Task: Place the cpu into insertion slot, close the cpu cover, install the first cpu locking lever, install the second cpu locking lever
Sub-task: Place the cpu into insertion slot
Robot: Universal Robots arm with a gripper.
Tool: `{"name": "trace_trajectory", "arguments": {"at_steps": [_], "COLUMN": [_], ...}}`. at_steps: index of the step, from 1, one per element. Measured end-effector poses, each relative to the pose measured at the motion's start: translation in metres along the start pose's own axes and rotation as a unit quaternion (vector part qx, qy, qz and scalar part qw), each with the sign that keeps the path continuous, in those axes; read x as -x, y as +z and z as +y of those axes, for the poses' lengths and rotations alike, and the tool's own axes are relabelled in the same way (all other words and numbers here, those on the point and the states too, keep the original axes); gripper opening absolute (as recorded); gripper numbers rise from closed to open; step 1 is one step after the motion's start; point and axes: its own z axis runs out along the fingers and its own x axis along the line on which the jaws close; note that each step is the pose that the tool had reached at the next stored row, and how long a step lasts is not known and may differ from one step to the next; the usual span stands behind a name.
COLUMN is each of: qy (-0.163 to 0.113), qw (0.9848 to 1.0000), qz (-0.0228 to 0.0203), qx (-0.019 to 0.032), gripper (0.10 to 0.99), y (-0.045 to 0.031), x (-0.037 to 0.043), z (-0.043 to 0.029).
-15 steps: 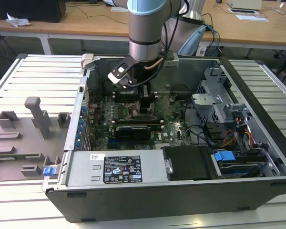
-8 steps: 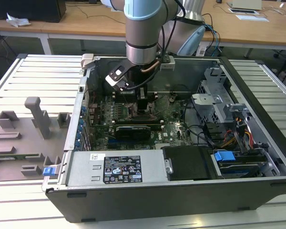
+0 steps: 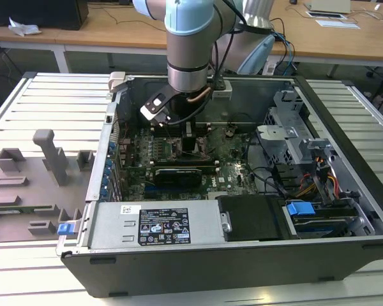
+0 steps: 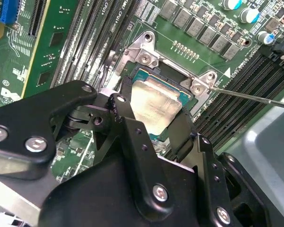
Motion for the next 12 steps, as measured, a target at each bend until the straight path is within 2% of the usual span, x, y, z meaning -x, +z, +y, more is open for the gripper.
{"name": "trace_trajectory", "arguments": {"at_steps": [4, 5, 7, 12], "qy": [0.000, 0.000, 0.000, 0.000], "qw": [1.0000, 1.0000, 1.0000, 1.0000], "qz": [0.0001, 0.0001, 0.0000, 0.0001], "qx": [0.0005, 0.0001, 0.0001, 0.0002], "gripper": [0.545, 0.620, 0.620, 0.620], "y": [0.0015, 0.0015, 0.0008, -0.0160], "x": [-0.0001, -0.0001, 0.0000, -0.0034], "z": [0.0023, 0.0023, 0.0023, 0.0030]}}
